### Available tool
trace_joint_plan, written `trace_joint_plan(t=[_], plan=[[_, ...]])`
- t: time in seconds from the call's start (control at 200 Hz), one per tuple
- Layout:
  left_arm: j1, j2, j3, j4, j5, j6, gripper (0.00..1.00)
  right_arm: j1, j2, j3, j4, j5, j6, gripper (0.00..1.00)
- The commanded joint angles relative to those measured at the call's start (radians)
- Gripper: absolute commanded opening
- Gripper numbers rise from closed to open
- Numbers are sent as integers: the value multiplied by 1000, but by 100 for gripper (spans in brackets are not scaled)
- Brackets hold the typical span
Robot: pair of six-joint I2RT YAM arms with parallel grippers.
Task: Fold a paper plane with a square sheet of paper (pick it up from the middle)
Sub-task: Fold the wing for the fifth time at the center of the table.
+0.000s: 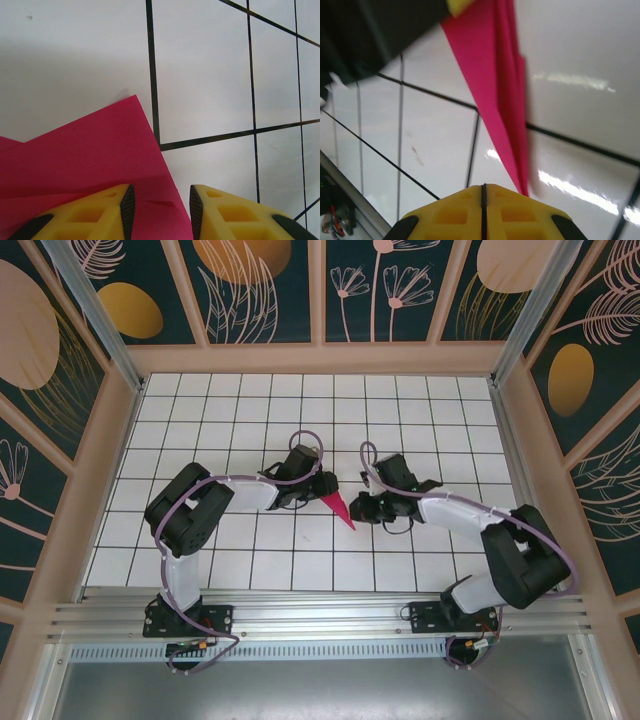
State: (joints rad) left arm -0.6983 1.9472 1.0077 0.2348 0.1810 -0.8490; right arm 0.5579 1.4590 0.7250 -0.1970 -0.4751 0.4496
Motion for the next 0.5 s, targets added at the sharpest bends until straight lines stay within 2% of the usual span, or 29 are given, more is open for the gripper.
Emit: trace_joint_plan(t=[0.0, 0.235, 0.495], plan=[[14, 57, -5, -63, -29, 12, 37, 10, 90, 58, 14, -36, -24, 9], [15, 55, -9, -63, -29, 11, 37, 27, 218, 90, 41, -80, -51, 9], [14, 57, -7, -72, -40, 13, 37, 14, 238, 17, 16, -30, -56, 8]])
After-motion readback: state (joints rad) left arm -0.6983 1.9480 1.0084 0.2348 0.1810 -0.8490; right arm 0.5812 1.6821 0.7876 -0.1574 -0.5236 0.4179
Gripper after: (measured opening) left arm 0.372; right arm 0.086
